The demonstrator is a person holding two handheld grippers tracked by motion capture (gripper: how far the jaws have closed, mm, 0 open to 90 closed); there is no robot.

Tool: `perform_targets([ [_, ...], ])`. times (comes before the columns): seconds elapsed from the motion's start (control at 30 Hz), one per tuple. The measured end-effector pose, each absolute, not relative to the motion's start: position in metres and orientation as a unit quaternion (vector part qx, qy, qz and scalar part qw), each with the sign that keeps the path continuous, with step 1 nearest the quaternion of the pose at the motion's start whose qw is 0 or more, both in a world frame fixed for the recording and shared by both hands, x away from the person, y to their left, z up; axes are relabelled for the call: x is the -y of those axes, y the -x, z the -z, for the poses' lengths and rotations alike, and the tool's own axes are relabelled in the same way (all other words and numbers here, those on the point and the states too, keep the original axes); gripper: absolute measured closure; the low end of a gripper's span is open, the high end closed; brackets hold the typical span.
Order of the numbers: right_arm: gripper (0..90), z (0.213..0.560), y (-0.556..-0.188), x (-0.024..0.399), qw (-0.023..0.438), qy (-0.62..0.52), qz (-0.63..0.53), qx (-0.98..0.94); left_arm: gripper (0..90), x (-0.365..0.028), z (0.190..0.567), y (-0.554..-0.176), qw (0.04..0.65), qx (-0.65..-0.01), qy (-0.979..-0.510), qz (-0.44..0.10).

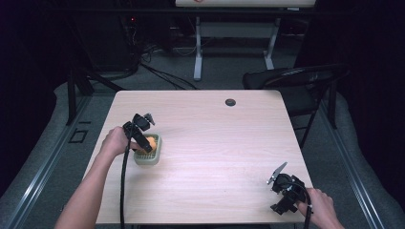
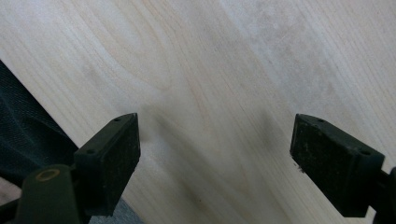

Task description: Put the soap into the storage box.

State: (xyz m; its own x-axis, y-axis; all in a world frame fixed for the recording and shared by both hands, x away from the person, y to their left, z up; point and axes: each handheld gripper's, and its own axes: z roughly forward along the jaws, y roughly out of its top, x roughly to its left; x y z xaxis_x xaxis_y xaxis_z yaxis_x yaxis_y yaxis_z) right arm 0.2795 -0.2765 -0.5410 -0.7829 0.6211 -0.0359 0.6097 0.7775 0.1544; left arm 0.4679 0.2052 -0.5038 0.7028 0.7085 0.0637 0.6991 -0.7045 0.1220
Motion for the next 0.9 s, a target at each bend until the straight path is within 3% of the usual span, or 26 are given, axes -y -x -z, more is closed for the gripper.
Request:
perform_targets([
  [0.3,15.8,0.541,-0.280,0.277,0.044,-0.326,-0.067,-0.942,2.0,-0.210,0.488,-0.454,0.056,-0.394,-0.916,-0.061],
  [0.9,15.8,0.541,-0.279,0.273,0.047,-0.324,-0.064,-0.943,0.3,-0.220,0.474,-0.410,0.074,-0.398,-0.912,-0.064],
])
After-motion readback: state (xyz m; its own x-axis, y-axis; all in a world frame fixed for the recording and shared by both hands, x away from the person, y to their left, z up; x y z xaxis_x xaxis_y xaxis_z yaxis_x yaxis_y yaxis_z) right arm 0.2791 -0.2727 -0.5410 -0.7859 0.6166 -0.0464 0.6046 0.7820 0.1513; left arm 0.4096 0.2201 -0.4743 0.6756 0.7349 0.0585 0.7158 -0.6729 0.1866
